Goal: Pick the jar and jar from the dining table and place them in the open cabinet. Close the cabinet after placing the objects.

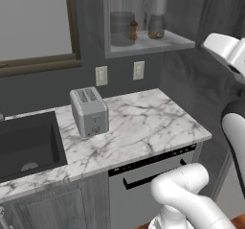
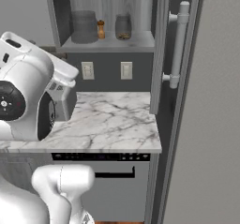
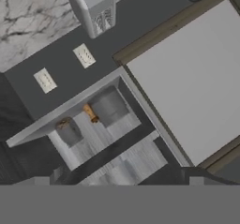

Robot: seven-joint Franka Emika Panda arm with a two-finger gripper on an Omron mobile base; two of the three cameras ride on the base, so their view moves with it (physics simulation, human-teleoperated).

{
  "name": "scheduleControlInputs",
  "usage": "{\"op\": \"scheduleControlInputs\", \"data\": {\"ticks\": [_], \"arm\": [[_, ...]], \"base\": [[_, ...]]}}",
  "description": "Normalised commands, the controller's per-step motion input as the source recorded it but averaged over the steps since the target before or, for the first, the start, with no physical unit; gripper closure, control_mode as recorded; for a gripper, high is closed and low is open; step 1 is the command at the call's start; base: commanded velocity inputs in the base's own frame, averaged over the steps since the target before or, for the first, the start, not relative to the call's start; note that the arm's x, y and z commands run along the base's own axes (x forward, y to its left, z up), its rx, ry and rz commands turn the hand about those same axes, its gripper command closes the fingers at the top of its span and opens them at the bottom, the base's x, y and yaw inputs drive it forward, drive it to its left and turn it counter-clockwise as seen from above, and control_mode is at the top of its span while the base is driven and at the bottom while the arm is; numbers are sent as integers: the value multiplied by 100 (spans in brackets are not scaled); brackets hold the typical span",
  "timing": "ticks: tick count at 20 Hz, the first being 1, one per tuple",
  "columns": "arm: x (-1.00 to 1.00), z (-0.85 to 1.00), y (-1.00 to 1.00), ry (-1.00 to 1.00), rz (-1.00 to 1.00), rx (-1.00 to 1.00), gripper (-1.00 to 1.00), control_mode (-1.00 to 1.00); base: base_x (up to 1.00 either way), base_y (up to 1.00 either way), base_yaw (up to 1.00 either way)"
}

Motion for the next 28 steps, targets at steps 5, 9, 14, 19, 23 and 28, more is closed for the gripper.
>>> {"op": "scheduleControlInputs", "data": {"ticks": [5,9,14,19,23,28], "arm": [[-16,0,-33,0,-7,1,-100,-100],[-16,0,-33,0,-8,1,-100,-100],[-39,0,-44,0,-4,6,-100,-100],[-41,0,-39,0,-2,8,-100,-100],[-37,0,-49,0,0,7,-100,-100],[-37,0,-49,0,0,8,-100,-100]], "base": [[0,0,0],[0,0,0],[0,0,0],[0,0,0],[0,0,0],[0,0,0]]}}
